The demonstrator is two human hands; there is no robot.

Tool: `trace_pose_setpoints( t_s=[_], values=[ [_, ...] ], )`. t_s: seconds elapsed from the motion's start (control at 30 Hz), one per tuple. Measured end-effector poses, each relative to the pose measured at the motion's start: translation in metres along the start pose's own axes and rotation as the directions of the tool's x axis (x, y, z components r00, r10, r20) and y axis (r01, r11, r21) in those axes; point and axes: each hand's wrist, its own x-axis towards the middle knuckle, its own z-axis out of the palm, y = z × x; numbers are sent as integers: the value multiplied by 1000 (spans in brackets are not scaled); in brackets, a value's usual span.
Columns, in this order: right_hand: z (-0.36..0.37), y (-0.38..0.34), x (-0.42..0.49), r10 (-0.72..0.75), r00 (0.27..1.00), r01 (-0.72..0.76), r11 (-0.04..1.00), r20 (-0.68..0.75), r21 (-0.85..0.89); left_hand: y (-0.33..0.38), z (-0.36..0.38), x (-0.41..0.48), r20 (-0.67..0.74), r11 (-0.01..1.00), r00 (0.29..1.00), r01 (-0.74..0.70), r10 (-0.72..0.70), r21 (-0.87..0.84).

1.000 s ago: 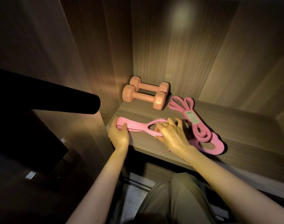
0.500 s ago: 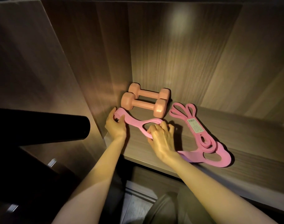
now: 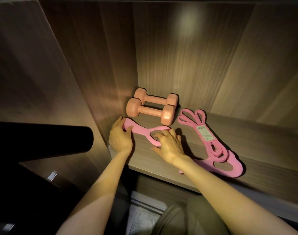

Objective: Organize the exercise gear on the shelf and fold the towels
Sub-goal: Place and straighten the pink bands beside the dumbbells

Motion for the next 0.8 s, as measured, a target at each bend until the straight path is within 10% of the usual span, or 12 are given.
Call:
trace_pose_setpoints(
  t_s=[0.6, 0.8],
  values=[
    [-95, 86, -121, 27, 988, -18, 998, -149, 59, 55, -18, -98, 214, 944, 929, -263, 303, -198],
    [-83, 130, -164, 181, 980, -185, 982, -82, -41, 61, 5, -162, 586, 853, 626, -441, 515, -279]
  ],
)
